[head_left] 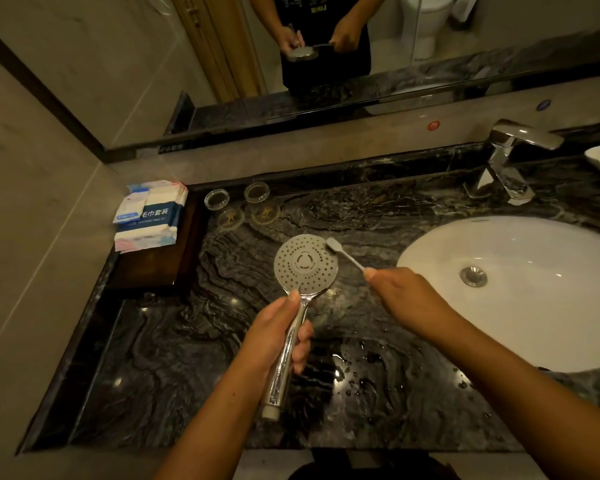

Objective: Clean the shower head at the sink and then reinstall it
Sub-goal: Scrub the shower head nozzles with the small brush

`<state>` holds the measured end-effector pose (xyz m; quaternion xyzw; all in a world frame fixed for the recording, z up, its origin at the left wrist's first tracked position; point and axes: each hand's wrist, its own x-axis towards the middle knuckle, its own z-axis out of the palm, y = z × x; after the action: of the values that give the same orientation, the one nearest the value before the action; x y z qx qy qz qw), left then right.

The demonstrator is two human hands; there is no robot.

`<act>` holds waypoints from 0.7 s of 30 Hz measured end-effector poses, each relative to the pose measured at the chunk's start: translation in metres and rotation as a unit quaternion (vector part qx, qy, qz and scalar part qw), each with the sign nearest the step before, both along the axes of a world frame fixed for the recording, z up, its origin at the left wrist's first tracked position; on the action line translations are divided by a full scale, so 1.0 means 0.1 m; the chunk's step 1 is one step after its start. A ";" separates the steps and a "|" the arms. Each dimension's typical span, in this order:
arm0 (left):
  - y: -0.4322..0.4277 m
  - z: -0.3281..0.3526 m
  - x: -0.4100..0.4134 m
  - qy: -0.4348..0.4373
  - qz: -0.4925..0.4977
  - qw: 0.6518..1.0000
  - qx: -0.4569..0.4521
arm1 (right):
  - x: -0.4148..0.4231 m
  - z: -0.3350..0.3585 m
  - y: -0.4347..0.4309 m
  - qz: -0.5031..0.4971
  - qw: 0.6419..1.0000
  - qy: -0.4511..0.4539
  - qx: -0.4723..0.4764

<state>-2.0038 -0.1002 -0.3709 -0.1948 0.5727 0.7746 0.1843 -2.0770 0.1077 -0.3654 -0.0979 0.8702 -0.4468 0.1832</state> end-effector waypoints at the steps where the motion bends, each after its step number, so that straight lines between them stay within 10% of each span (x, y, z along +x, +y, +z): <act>1: 0.01 0.00 -0.01 0.000 -0.001 1.000 0.002 | -0.01 0.00 0.02 -0.011 1.000 -0.001 -0.022; 16: 0.01 -0.07 0.02 -0.035 0.032 0.997 0.065 | 0.36 -0.12 -0.08 0.124 0.991 -0.030 0.044; 21: 0.02 -0.04 0.04 -0.027 0.027 0.998 0.051 | 0.12 -0.07 -0.03 -0.013 1.000 -0.006 -0.024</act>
<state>-2.0002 -0.0979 -0.3754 -0.2216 0.5219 0.8020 0.1879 -2.0655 0.1048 -0.3719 -0.0881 0.8593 -0.4706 0.1798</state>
